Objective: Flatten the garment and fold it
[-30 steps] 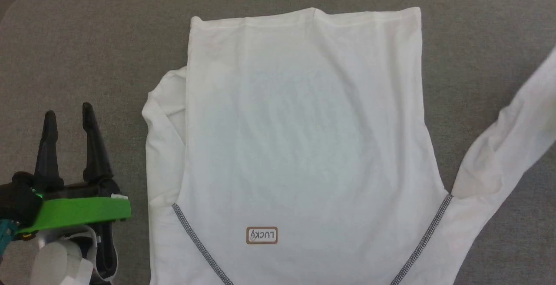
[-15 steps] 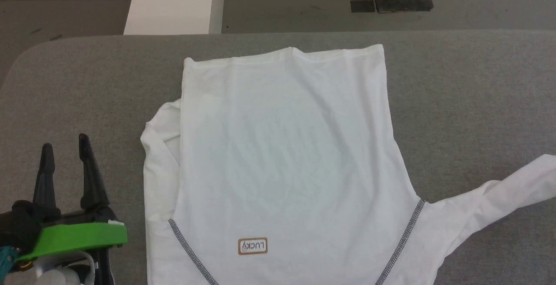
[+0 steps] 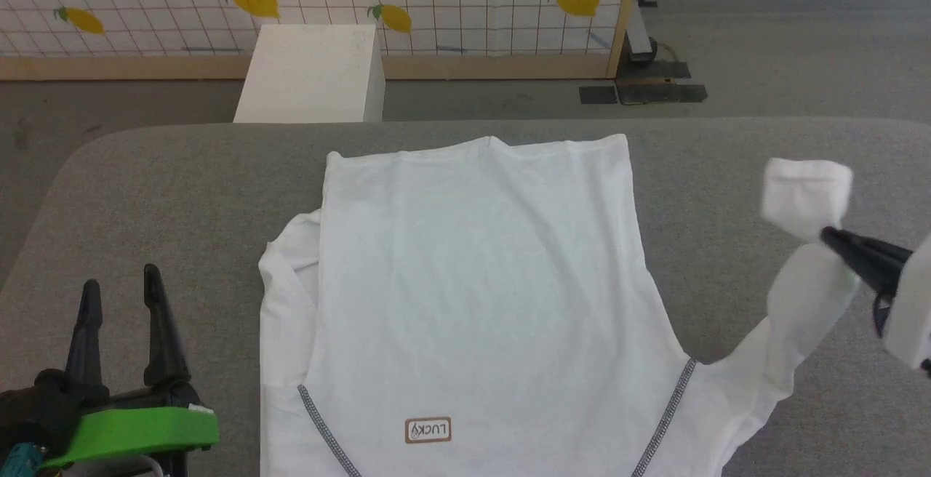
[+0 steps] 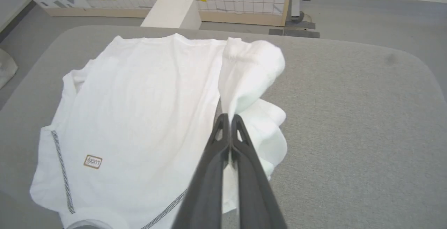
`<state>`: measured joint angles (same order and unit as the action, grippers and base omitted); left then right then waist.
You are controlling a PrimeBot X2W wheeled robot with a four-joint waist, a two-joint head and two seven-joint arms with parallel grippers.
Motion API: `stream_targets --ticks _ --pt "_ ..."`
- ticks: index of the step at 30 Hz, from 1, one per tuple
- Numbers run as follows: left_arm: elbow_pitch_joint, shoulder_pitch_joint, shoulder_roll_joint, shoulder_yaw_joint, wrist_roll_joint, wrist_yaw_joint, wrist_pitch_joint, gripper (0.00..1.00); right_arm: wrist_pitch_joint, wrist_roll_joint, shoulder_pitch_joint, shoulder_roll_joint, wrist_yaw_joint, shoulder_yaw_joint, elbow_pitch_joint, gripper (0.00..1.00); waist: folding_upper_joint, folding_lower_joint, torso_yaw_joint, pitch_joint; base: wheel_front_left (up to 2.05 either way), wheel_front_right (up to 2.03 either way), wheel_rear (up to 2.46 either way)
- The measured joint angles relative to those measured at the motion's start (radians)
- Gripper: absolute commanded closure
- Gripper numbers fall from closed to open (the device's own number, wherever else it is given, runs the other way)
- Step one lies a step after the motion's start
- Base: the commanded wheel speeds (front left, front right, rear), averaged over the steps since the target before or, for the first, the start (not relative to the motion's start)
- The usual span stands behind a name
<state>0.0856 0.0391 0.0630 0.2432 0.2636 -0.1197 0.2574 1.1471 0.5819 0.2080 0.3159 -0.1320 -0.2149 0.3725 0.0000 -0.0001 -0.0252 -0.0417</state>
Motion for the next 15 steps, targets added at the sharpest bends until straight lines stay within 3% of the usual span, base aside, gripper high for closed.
stream_targets --ticks 7,15 --pt "-0.001 0.019 -0.002 -0.009 0.000 -0.002 0.000 0.00 0.073 0.092 0.003 -0.040 0.000 0.269 0.054 1.00 0.0000 0.0000 -0.014 0.036 0.00 0.00 0.00" --pt "-0.002 0.017 -0.004 -0.030 0.001 -0.003 0.000 0.00 -0.030 0.120 0.049 -0.115 0.000 0.596 -0.117 1.00 0.0000 0.0000 -0.040 0.021 0.00 0.00 0.00"
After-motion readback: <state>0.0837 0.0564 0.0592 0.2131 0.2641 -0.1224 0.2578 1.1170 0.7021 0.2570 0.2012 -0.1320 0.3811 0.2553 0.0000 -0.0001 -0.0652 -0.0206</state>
